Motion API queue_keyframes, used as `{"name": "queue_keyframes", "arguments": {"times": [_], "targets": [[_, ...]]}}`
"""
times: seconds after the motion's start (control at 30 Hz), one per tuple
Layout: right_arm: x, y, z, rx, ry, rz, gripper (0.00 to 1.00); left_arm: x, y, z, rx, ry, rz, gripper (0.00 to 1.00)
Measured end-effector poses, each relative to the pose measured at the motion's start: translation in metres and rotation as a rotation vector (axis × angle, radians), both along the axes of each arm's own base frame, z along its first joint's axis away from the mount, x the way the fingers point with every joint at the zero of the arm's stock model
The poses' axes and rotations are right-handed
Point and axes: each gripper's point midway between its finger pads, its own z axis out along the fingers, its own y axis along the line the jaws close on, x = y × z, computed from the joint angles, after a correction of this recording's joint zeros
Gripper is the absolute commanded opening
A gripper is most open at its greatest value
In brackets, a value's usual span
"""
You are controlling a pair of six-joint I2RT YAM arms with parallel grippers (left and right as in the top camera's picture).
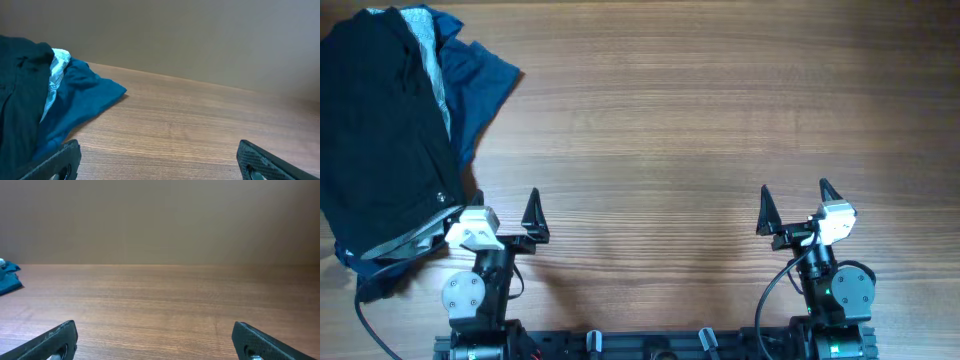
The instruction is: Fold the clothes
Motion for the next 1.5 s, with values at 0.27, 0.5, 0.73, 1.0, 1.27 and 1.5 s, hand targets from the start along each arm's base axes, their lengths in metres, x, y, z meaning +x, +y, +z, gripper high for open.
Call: {"name": "queue_keyframes", "arguments": {"times": [0.27,0.5,0.73,1.0,1.27,1.5], "targets": [[0.0,0.0,0.0,0.0,0.0,0.0,1.0,0.0,0.0001,0.0001,0.0,0.0,0.0,1.0],[0.0,0.0,0.0001,0.0,0.0,0.0,0.99,0.0,0.0,0.0001,0.0,0.0,0.0,1.0],[0.0,0.0,0.0001,-0.003,-0.001,0.0,1.0,0.0,0.0001,0.0001,0.0,0.0,0.0,1.0],[0.0,0.0,0.0,-0.003,0.0,0.0,1.0,0.0,0.0,0.0001,0.0,0.0,0.0,1.0],[0.0,0.0,0.0,-0.039,-0.005,0.0,1.0,0.0,0.0,0.0001,0.0,0.0,0.0,1.0],[0.0001,-0.0012,0.0001,-0.079,-0.01,-0.006,1.0,0.0,0.0001,0.0001,0.0,0.0,0.0,1.0]]}}
